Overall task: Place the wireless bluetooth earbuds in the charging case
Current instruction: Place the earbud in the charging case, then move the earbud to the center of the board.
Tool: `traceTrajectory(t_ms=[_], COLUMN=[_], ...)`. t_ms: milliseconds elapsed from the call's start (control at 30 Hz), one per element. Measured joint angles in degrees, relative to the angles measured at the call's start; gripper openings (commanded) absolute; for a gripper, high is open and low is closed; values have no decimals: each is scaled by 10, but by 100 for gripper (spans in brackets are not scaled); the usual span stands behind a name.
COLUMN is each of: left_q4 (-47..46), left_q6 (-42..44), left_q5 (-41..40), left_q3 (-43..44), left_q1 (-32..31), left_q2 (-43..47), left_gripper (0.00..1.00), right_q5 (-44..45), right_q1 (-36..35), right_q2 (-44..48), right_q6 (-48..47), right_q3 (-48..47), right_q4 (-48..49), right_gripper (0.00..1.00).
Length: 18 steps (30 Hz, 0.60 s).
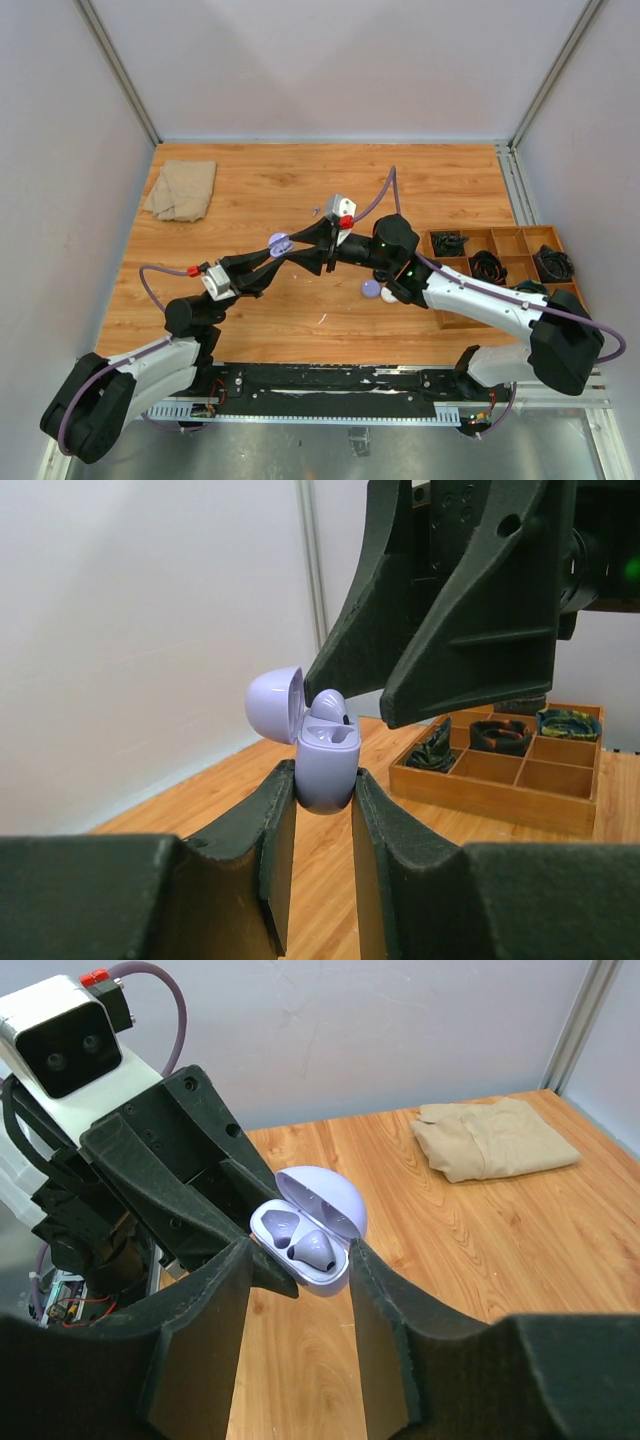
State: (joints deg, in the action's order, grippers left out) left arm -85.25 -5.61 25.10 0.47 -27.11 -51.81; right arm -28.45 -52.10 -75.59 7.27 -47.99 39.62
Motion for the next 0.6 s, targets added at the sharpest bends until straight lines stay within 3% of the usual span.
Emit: traceTrajectory(t_ms=[300, 600], left_q4=[2, 57], left_q6=[0, 0], left_q5=[-13, -105], left_q3=[0, 0], left_q1=[0, 0], left_q2=[0, 12], left_gripper=[0, 0], right_q5=[33, 85], right_q1=[0, 43], right_q2=[23, 20], right_q6=[-45, -123], right_q3=[-9, -109], right_q4=[-78, -231], right_gripper=[57, 65])
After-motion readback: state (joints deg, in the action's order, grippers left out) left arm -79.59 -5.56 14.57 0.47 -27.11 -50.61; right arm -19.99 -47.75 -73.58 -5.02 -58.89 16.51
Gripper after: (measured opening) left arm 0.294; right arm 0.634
